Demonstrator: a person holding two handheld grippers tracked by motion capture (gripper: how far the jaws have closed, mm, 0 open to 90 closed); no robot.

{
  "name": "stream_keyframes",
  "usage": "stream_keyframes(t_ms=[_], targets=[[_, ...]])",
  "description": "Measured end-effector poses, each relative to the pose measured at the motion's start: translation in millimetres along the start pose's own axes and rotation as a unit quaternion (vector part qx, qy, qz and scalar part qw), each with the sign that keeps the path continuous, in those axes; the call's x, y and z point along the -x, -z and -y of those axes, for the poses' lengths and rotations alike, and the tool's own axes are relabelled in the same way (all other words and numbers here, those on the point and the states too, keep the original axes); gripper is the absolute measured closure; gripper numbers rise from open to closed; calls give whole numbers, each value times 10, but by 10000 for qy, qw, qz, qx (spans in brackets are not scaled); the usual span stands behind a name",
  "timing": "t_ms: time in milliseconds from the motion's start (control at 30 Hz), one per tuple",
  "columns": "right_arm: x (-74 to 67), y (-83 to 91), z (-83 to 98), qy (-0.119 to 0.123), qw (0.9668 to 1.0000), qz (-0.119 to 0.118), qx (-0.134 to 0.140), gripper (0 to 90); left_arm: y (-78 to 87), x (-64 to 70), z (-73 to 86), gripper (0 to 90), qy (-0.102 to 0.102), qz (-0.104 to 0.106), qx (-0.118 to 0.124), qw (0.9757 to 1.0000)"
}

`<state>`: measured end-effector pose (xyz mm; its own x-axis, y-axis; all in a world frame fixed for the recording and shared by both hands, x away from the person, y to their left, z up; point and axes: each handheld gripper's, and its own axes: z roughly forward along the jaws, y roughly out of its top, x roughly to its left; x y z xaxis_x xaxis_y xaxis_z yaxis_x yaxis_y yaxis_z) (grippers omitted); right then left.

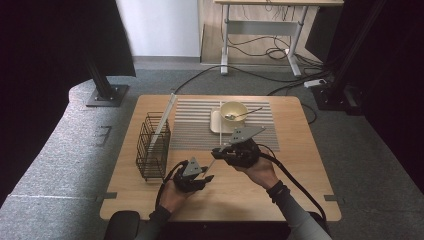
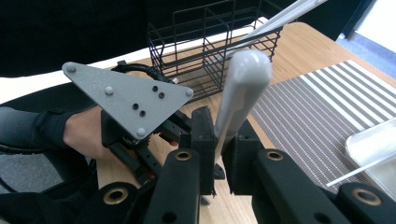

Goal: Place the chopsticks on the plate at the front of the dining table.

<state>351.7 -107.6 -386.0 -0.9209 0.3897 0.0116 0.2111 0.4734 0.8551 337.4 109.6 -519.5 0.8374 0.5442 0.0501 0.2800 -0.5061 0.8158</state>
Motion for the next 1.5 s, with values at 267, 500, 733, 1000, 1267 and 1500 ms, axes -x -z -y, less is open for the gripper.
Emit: stream_keyframes(t_ms=[267,500,733,1000,1267,1500], targets=[[29,36,-18,-88,9999,-108,58,822,39,53,-16,843,-331,-97,52,9994],[142,-1,-1,-238,9994,232,-60,560,12,105,-24,856,-435,-75,-98,9990],[217,-26,53,-437,9958,785,150,365,14,131,-20,856,-395,-54,-134,9991],[398,78,150,-604,9908,1194,181,328,51,130,-19,856,-359,-95,60,9993],[640,93,393,-991,9847,1426,146,316,83,135,-16,856,-393,-190,206,9988],[848,48,653,-1330,9789,1547,125,308,92,144,-16,854,-454,-254,248,9983]])
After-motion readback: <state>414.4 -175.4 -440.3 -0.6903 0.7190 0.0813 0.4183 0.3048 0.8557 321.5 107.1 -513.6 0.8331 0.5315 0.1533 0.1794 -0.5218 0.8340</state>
